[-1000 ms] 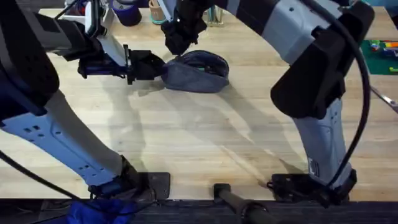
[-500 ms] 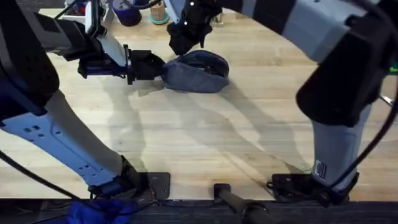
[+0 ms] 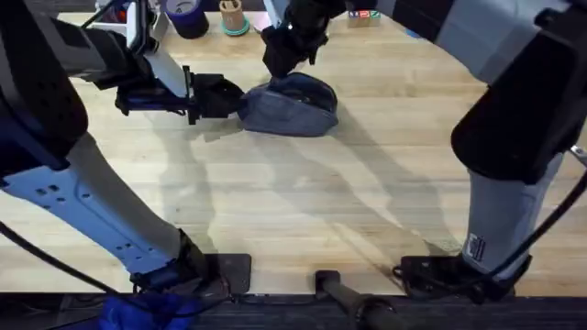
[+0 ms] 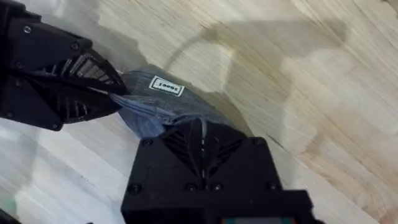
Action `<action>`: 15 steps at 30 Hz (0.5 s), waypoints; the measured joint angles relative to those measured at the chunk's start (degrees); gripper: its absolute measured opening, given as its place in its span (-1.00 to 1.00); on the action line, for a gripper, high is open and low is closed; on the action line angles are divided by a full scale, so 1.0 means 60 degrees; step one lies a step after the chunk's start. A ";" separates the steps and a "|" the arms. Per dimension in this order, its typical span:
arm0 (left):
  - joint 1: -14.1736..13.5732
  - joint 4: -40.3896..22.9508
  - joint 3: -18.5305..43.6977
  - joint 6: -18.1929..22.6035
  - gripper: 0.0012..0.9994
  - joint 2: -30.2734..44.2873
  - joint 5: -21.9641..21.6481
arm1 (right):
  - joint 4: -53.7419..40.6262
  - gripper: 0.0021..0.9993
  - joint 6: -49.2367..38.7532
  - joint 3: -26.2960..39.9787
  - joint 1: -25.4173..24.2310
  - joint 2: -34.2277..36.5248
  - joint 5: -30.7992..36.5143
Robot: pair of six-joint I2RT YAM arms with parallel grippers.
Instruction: Unzip the bag, pick up the pens from the table one at a time and place them inside, then zip the bag closed.
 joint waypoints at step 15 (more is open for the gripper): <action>0.0002 -0.0004 0.0000 0.0000 -0.92 0.0000 -0.0036 | 0.0015 -0.95 -0.0004 0.0000 -0.0144 -0.0002 0.0488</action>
